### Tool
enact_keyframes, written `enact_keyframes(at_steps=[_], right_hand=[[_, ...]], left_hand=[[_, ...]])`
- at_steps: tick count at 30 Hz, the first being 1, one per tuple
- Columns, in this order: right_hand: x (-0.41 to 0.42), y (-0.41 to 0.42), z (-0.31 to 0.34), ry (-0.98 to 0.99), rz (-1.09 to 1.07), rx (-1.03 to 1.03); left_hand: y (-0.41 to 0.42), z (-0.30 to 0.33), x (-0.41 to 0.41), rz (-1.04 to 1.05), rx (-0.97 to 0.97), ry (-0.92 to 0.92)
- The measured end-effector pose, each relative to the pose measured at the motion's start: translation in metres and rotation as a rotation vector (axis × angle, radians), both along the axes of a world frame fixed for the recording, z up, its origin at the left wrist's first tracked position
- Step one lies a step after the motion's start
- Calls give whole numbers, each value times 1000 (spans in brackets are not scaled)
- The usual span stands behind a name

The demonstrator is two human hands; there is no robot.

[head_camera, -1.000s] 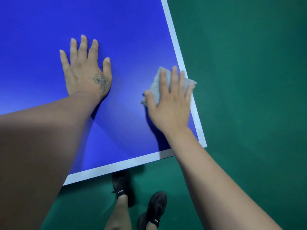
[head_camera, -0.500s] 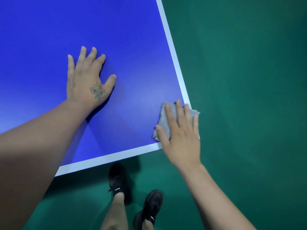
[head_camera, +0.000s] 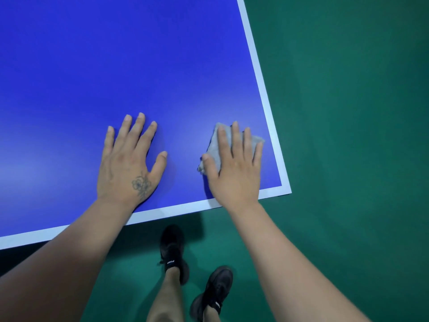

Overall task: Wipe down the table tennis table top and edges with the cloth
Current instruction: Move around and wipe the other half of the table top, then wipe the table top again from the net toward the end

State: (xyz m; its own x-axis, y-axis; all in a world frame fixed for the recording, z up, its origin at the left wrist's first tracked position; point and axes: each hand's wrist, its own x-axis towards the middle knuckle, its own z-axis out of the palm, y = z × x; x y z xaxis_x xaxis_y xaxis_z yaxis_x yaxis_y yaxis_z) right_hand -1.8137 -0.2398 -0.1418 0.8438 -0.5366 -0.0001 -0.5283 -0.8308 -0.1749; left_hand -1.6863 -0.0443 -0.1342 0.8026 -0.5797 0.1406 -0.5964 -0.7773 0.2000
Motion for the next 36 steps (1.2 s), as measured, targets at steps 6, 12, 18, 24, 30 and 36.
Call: enact_keyframes(at_steps=[6, 12, 18, 24, 30, 36], right_hand=[[-66, 9, 3, 83, 5, 53], [-77, -13, 9, 50, -134, 198], [-62, -39, 14, 0, -283, 278], [-68, -68, 38, -179, -649, 701], [-88, -84, 63, -144, -759, 629], [-86, -41, 101, -246, -657, 776]], left_hand=[[1, 0, 0, 6, 3, 6], [1, 2, -1, 11, 24, 30], [2, 3, 0, 1, 17, 53], [7, 6, -3, -2, -186, 120], [-8, 40, -27, -76, -415, 293], [-37, 96, -59, -67, -608, 871]])
